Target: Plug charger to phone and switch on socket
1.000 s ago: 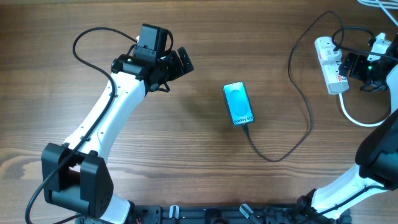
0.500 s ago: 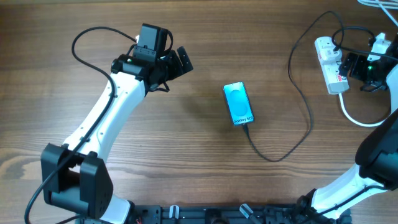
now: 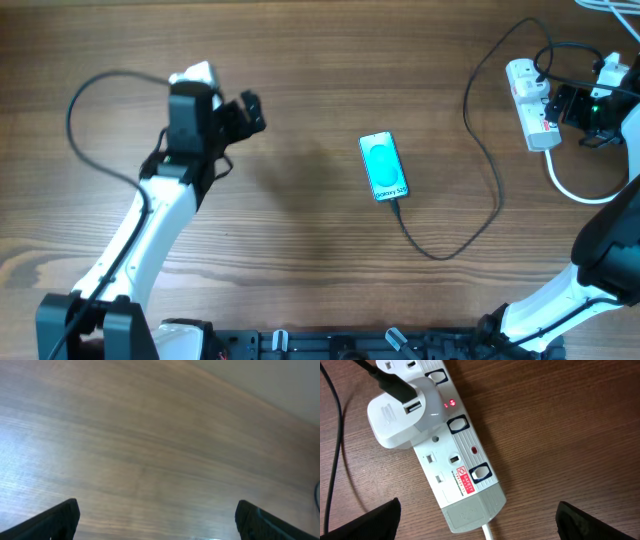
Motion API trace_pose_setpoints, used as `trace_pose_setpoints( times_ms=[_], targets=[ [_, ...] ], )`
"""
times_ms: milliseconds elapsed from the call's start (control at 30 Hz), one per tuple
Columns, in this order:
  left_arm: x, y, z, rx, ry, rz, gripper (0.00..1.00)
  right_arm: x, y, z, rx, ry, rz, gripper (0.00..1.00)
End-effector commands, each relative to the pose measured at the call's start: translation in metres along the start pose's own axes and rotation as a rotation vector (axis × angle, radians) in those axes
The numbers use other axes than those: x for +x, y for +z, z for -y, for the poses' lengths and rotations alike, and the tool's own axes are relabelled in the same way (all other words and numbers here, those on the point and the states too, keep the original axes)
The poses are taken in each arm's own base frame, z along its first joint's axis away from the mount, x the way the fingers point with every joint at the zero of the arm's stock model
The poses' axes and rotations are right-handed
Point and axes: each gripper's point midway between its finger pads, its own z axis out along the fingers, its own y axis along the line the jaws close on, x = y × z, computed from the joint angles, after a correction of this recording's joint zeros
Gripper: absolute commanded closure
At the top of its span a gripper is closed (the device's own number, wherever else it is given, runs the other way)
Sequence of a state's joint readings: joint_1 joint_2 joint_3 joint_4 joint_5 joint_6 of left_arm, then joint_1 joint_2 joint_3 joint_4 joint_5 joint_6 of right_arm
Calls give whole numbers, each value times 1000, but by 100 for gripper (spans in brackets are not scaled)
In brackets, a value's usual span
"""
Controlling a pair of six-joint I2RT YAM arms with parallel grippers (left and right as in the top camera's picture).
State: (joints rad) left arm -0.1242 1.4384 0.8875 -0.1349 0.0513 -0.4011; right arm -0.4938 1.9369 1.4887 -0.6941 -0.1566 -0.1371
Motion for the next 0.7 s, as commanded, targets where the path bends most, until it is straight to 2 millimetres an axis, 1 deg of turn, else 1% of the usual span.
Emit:
trace_pose_setpoints(
  times_ms=[0,133,300,367,533,667],
  targets=[
    [18,-9,-31,0,-85,-21,0,2,2,0,-2,-16,-5,0],
    [35,-10,-49,5,-114,-28,0,2,2,0,-2,-16,-5,0],
    [63,-13,-59,56,-125,58,0,2,2,0,-2,-16,-5,0],
    [79,-16,-65,66,-121,81,0,2,2,0,-2,-16,-5,0],
    [110,-26,-76,72,-119,94,0,2,2,0,-2,-16,-5,0],
    [123,-36,-84,57,-118,115,0,2,2,0,-2,-16,-5,0]
  ],
)
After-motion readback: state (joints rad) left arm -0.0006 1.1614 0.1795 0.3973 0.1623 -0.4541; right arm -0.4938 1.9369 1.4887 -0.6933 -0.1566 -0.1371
